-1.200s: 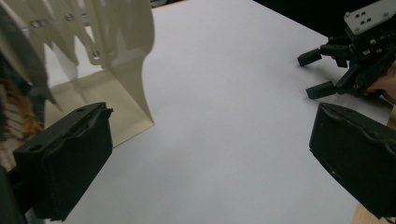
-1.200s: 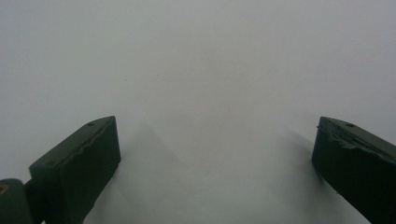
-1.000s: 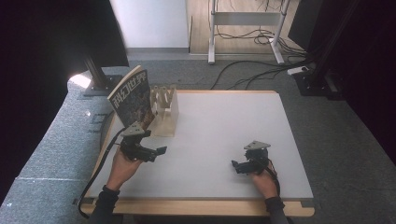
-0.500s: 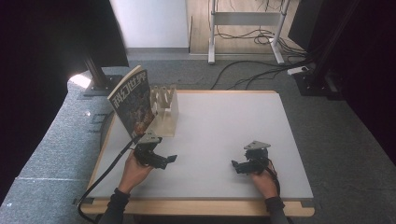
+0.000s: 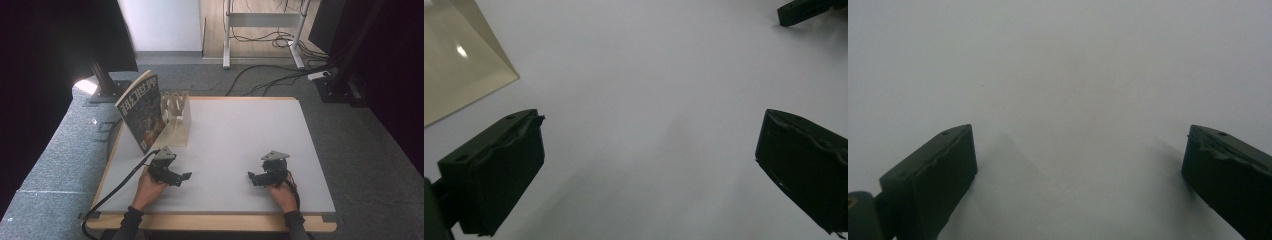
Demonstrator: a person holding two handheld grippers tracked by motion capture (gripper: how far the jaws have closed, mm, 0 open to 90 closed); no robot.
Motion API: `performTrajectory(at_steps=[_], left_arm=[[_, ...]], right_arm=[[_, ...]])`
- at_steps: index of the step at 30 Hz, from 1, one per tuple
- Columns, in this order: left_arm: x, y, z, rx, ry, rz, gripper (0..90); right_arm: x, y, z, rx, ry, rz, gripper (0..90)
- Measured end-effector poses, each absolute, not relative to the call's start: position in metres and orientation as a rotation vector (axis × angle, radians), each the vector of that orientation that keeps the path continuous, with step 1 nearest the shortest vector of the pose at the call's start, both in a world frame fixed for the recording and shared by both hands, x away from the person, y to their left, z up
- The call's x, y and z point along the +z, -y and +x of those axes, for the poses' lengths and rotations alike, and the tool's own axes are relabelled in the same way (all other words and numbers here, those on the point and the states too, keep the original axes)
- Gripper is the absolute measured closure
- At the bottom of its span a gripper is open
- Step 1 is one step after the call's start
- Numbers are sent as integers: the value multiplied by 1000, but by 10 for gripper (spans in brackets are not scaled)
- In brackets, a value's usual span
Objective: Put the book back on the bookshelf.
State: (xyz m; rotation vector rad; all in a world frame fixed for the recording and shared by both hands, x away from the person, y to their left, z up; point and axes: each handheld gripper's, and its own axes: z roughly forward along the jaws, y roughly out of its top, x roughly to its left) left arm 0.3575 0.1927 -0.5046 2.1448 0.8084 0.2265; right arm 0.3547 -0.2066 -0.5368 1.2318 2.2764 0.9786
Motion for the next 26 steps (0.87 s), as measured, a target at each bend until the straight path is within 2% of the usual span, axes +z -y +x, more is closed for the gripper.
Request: performTrajectory(at_steps=[11, 16, 26], left_arm=[[-528, -188, 358, 241, -852, 2253, 0], [-529, -182, 355, 304, -838, 2301, 0], [-529, -182, 354, 308, -842, 2296, 0]], right_arm=[[-537, 207, 355, 978, -2277, 1231, 7], [-537, 207, 355, 978, -2277, 1230, 7], [-537, 207, 355, 979, -2277, 1232, 5]])
